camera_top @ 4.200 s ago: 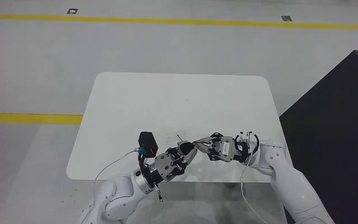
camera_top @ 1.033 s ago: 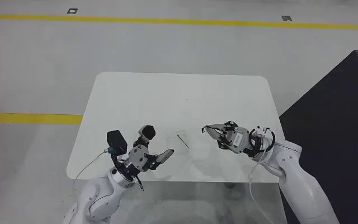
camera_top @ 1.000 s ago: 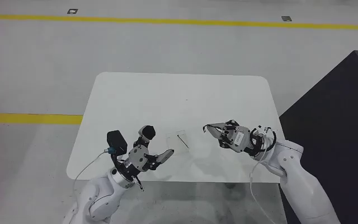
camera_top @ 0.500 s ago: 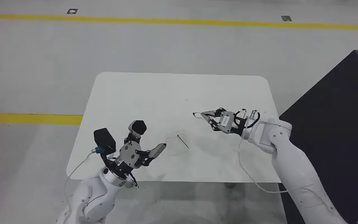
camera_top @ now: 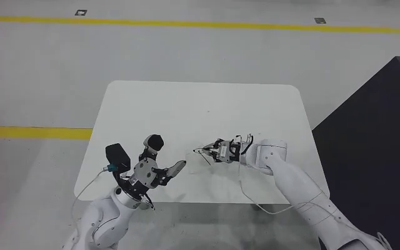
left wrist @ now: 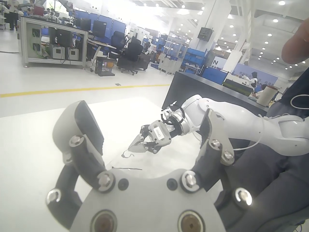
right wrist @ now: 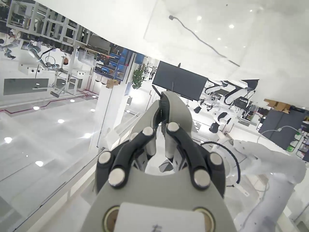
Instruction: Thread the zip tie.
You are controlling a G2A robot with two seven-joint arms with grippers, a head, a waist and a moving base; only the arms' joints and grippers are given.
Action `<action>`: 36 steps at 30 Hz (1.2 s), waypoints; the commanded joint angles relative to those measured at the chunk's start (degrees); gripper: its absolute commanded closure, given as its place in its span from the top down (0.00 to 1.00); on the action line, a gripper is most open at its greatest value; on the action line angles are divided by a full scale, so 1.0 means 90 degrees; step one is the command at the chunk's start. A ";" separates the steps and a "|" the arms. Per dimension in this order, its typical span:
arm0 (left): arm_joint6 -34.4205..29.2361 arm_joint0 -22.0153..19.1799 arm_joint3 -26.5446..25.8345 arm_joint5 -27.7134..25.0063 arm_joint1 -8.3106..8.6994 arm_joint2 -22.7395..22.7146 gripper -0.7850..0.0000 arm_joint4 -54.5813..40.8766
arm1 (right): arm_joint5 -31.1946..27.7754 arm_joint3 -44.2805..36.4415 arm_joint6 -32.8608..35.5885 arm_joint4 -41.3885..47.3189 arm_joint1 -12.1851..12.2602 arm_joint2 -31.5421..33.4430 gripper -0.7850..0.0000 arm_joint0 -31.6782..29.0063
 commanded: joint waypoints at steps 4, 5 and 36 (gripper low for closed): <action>0.0000 0.0000 0.0000 0.0000 0.0000 0.0000 1.00 0.0000 | 0.0038 0.0121 0.0131 -0.0014 -0.0060 -0.0102 0.00 0.0017; 0.0000 0.0000 0.0000 0.0000 0.0000 0.0000 1.00 0.0000 | 0.0007 0.0123 0.0134 -0.0046 -0.0070 -0.0111 0.00 0.0025; 0.0000 0.0000 0.0000 0.0000 0.0000 0.0000 1.00 0.0000 | -0.3110 -0.2684 0.1875 -0.1544 0.0309 0.2537 1.00 -0.2476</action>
